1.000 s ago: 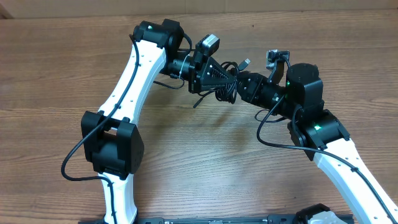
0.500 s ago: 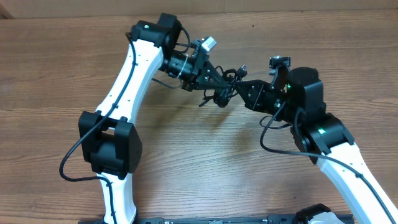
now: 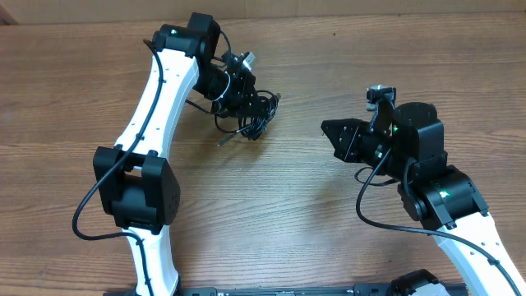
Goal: Untangle cables
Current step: 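Grasp the cable loops with the right gripper beside the left gripper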
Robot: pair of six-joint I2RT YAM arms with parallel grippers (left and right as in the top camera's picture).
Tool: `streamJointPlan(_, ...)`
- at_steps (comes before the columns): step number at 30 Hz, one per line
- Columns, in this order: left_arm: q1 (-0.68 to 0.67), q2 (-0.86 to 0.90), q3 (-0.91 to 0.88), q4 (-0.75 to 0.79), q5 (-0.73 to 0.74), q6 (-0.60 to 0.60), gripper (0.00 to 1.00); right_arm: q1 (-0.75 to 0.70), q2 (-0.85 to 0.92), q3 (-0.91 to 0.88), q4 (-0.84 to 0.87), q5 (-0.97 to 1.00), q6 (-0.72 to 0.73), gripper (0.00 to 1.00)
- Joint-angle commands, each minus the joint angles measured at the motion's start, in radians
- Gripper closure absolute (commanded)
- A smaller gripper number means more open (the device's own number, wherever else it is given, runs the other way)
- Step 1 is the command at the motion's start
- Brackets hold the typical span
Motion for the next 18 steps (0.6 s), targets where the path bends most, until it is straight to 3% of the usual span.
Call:
streamJointPlan(1, -0.008, -0.008, 0.006, 0.002, 0.141, 0.011, 0.96, -0.007, 0.009, 0.025, -0.011, 0.024, -0.007, 0.84)
streamJointPlan(4, -0.008, -0.008, 0.006, 0.002, 0.298, 0.043, 0.96, -0.007, 0.036, 0.025, -0.019, 0.023, 0.033, 0.63)
streamJointPlan(7, -0.008, -0.008, 0.006, -0.002, 0.413, 0.067, 0.96, -0.007, 0.072, 0.025, -0.003, 0.009, 0.126, 0.53)
streamJointPlan(14, -0.037, -0.008, 0.006, -0.015, 0.509, 0.179, 0.96, -0.007, 0.148, 0.025, 0.165, -0.166, 0.212, 0.52)
streamJointPlan(18, -0.053, -0.008, 0.006, -0.014, 0.526, 0.189, 0.96, -0.007, 0.172, 0.025, 0.187, -0.171, 0.269, 0.72)
